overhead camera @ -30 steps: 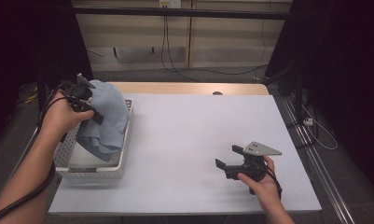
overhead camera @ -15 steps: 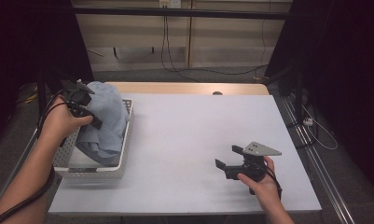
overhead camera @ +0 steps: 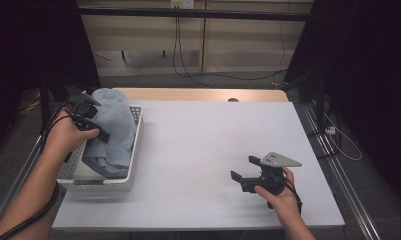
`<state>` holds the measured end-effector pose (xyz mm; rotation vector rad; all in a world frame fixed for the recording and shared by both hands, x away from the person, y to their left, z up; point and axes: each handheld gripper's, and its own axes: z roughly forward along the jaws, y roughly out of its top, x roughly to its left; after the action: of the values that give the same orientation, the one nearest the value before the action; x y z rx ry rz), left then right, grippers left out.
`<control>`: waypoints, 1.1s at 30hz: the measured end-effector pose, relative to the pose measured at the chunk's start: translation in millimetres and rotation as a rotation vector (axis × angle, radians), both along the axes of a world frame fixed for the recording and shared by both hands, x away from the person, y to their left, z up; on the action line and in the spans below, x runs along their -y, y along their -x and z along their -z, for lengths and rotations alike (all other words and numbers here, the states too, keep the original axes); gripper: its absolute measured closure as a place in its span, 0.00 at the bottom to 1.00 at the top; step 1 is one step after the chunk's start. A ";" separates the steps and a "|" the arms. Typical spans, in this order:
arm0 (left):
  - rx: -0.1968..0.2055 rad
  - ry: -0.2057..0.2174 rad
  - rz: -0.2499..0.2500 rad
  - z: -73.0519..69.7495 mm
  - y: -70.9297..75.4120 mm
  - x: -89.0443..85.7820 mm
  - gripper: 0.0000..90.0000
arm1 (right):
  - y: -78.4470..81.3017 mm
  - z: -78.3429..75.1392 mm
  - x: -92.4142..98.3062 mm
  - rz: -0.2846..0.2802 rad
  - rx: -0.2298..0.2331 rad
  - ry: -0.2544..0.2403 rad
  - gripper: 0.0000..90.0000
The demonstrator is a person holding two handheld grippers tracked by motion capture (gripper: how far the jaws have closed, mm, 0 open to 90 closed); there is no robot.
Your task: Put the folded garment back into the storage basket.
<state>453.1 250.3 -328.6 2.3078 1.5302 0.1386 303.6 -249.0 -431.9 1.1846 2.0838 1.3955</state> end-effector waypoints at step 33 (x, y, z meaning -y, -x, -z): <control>-0.001 0.030 0.018 1.4 10.9 1.0 0.81 | 0.0 0.3 -0.7 -0.001 -0.002 -0.001 0.11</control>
<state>442.2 249.3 -330.0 2.2984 1.5011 0.1091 303.6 -248.3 -432.2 1.1866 2.0856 1.3967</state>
